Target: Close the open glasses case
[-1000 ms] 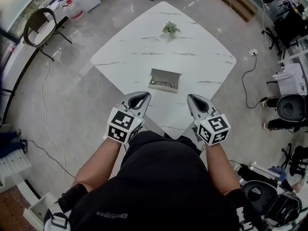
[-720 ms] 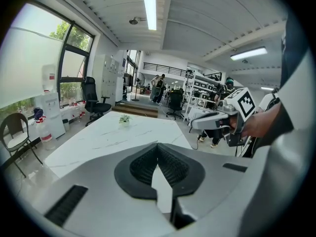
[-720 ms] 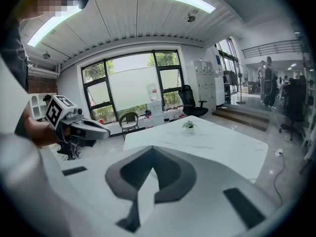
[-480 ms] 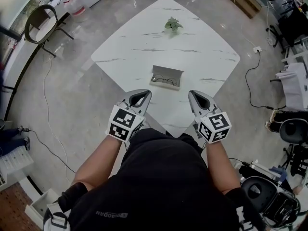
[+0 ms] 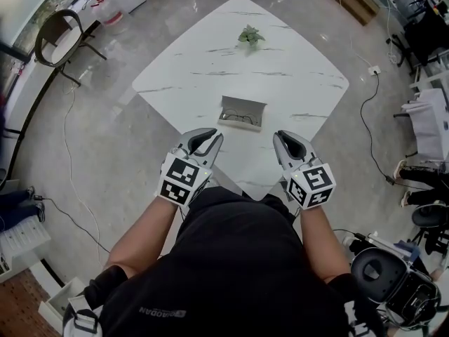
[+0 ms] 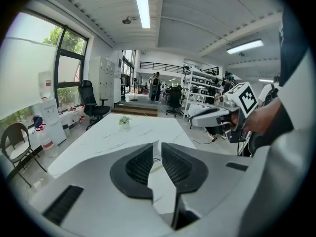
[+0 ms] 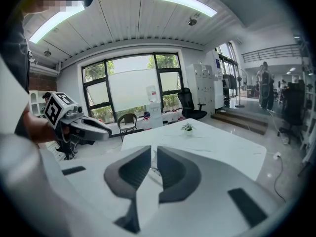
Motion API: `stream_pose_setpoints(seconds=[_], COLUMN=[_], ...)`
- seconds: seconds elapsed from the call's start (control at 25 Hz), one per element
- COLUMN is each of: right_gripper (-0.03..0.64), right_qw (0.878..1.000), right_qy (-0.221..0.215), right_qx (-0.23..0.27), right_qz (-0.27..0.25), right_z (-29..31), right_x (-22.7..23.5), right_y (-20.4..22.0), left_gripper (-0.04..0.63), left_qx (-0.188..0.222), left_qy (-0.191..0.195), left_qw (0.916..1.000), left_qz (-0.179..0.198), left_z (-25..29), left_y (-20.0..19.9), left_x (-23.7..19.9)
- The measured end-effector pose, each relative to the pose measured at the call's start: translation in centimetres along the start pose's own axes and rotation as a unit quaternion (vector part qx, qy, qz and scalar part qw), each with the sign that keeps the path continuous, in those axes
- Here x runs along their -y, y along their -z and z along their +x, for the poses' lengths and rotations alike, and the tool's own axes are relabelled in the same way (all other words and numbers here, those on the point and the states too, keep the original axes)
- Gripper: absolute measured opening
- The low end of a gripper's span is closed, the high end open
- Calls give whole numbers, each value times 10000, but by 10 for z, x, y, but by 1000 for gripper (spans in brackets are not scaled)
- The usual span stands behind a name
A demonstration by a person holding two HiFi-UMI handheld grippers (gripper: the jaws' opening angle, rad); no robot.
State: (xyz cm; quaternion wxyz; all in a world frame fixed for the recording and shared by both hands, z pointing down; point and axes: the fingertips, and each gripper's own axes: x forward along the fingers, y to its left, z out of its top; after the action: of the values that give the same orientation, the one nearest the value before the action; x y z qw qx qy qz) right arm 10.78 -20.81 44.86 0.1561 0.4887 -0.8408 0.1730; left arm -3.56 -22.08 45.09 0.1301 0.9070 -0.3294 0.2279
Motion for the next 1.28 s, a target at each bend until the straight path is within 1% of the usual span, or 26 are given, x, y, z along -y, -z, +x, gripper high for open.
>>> stream_pose_setpoints(seconds=[0.12,0.24,0.32,0.64,1.0,1.28], right_gripper=[36,69,77,77,77,77], right_qw=[10000,9999,9999,9996,9993,9991], right_qy=[15,-83,-100,-169,-93,48], right_qx=[8,-43,-82,-97,-120,-160], right_qz=[-12,-70,-111,-203,-342,-389], right_z=[0,1,1,-1,-2,0], right_x=[-1,-5,-7,-8,-5,10], right_y=[0,1,3,4,2,4], left_gripper=[70,75,77,77,77,77], left_qx=[-29,-38,-39,-33,-76,-290], left_qy=[-29,-19,-3,34,27,-83], left_qw=[10000,9999,9999,9999,9997,9989], left_qz=[83,112,125,158,239,372], left_z=[-1,-1,0,2,3,19], left_y=[0,0,0,-2,-1,19], left_x=[0,-1,-1,3,4,-11])
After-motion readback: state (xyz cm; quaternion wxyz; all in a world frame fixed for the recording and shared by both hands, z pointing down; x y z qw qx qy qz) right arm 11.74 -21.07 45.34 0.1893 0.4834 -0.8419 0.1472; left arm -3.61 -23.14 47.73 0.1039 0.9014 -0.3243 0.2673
